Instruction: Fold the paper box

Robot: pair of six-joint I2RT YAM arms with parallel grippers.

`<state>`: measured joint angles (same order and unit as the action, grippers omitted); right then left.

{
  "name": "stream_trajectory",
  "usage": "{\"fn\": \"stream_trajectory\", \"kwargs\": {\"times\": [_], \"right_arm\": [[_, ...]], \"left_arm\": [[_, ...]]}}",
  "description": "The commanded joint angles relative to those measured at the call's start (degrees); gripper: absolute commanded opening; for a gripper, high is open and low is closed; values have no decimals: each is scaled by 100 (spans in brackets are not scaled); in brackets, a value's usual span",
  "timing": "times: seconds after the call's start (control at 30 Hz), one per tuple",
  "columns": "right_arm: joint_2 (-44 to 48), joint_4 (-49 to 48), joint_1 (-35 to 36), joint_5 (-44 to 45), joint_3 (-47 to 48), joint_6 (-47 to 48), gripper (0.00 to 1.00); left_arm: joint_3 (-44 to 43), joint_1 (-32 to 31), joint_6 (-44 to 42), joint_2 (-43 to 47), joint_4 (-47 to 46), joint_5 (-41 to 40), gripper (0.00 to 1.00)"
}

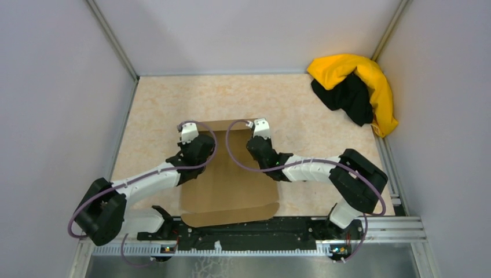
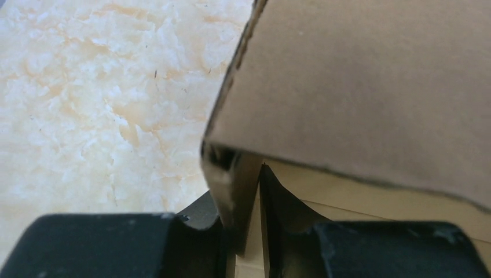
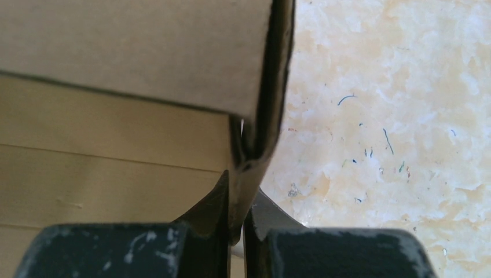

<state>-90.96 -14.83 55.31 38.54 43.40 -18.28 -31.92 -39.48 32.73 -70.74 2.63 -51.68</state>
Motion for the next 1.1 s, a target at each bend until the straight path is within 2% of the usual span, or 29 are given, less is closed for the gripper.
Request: {"fn": "stream_trajectory", "kwargs": {"times": [0.0,0.13,0.33,0.53,0.73,0.8,0.9,0.97,1.07], "right_arm": [[136,1997,-300,-1131,656,-63,0],[27,3050,-645,-1701,1378,10,0],[-354,4547,-972,-1959,2611,315,0],[-800,5461,-1004,-1055,3391,457,0],[-1013,5616,-1012,-148,3546,467,0],[-1140,5635,-1076,-361,3613,487,0],[-1235,5610,-1197,-1219,3718,514,0],[-1379,5784,-1281,-1860,3915,562,0],[-1688,6308,-1324,-2284,4352,693,0]], "left_arm": [[-773,-5,-62,-291,918,62,24],[-1537,24,-167,-581,1512,431,26],[-2492,412,-443,-1271,2110,1607,28],[-2990,472,-373,-1883,2607,1934,31],[-3142,484,-290,-2070,2830,1874,37],[-3214,488,-317,-2096,2881,1933,37],[-3352,569,-427,-2108,2904,2254,38],[-3454,685,-552,-2122,2927,2697,41],[-3596,920,-770,-2244,2975,3362,41]]}}
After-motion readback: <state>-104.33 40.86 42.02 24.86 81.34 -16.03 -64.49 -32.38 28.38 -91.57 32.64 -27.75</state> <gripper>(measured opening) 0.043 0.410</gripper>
